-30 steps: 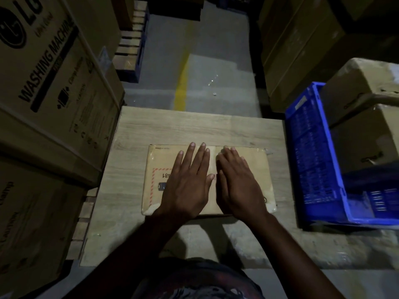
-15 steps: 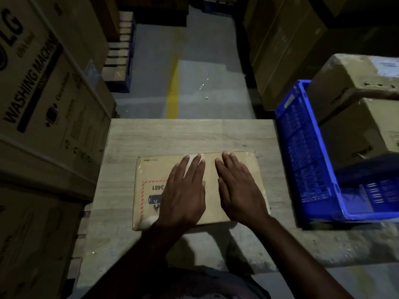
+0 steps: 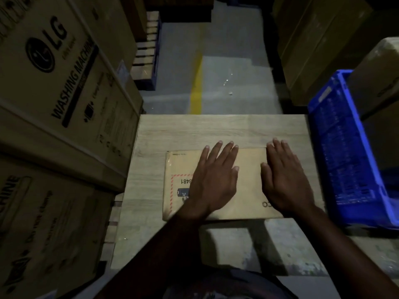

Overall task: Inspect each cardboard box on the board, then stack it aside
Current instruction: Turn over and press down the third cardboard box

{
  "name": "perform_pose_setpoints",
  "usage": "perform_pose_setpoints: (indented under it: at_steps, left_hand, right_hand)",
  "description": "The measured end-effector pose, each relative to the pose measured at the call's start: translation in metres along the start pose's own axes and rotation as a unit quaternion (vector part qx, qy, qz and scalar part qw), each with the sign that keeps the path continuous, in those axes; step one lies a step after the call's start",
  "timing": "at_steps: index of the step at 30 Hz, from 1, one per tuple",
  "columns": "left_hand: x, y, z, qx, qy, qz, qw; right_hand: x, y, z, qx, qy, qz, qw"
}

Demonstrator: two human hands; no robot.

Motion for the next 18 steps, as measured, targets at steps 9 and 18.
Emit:
perform_pose_setpoints:
  at_steps: [9,18]
  left_hand:
    - [0.027,-0.074,0.025,0.0,0.102,0.289,0.952]
    - [0.057,-0.08,0.043,0.159,0.083,0.462,0.869]
  right_hand:
    - [0.014,0.011,0.016,-0.23,0.044,-0.178,0.956]
    - [0.015,0.024,0.02,-0.316,-0.045,-0.219,0.922]
Point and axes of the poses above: each hand's wrist, its own x-axis away from the middle knuckle, its own z-axis out of the back of the hand, y = z × x, the point moved 4 cm from there along -x, towards the middle knuckle, and after that the axes turned 3 degrees about y, right-handed, at the moved point
